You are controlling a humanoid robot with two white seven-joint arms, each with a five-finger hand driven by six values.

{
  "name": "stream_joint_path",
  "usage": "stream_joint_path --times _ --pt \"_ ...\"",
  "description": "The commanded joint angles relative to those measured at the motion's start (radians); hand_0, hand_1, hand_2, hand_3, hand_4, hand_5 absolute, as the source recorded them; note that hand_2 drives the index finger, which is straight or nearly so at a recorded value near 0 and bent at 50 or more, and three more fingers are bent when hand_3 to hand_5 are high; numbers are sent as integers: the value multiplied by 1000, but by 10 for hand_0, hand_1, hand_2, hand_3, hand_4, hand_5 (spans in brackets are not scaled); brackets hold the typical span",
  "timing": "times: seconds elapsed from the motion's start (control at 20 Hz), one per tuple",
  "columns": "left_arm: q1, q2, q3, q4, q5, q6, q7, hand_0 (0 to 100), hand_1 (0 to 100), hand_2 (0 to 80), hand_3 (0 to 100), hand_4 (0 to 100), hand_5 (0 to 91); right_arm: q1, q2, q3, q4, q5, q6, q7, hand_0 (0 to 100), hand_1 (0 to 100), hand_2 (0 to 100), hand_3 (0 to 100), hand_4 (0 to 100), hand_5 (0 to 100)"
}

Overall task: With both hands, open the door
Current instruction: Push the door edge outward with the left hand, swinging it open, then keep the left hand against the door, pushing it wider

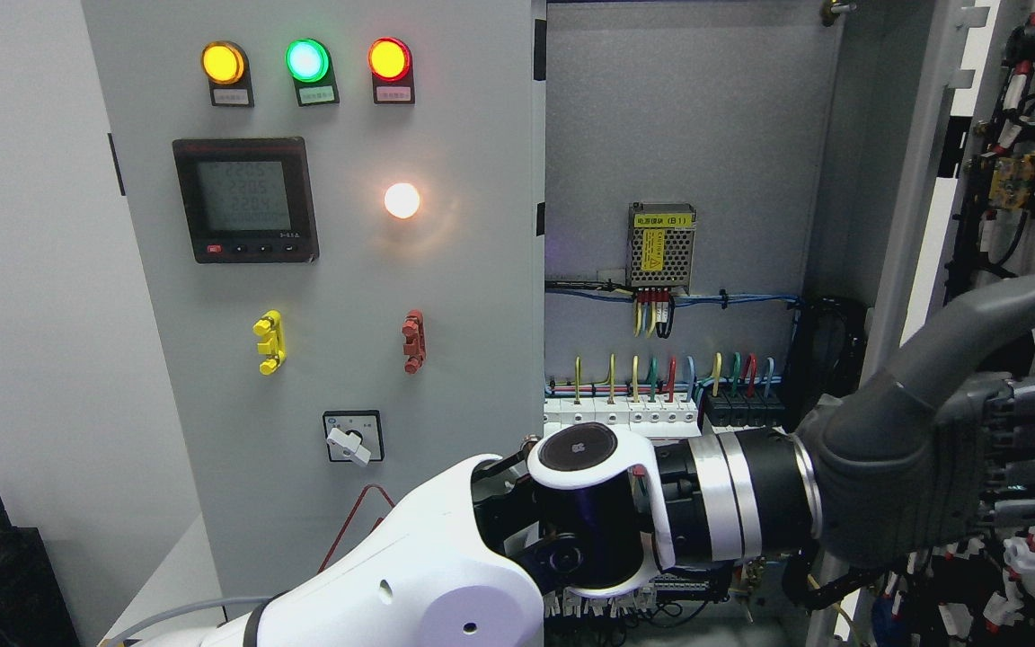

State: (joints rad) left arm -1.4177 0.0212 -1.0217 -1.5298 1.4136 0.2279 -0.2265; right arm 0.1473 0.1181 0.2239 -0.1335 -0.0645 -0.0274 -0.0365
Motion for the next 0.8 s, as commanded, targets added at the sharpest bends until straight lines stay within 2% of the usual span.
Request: stream_joint_path --times 0.0,0.25,0.45,0.75 --pt "-50 -55 -142 68 41 -44 24 0 0 0 0 43 0 0 0 0 0 0 0 3 0 0 0 0 0 0" --pt "-58 -70 -189 97 44 -68 26 0 0 0 0 43 0 0 0 0 0 0 0 3 0 0 0 0 0 0" --pt "-82 -83 -239 131 90 -104 26 0 0 0 0 43 0 0 0 0 0 0 0 3 0 0 0 0 0 0" --pt "-86 -87 -262 146 93 -128 27 0 0 0 0 43 0 0 0 0 0 0 0 1 0 0 0 0 0 0"
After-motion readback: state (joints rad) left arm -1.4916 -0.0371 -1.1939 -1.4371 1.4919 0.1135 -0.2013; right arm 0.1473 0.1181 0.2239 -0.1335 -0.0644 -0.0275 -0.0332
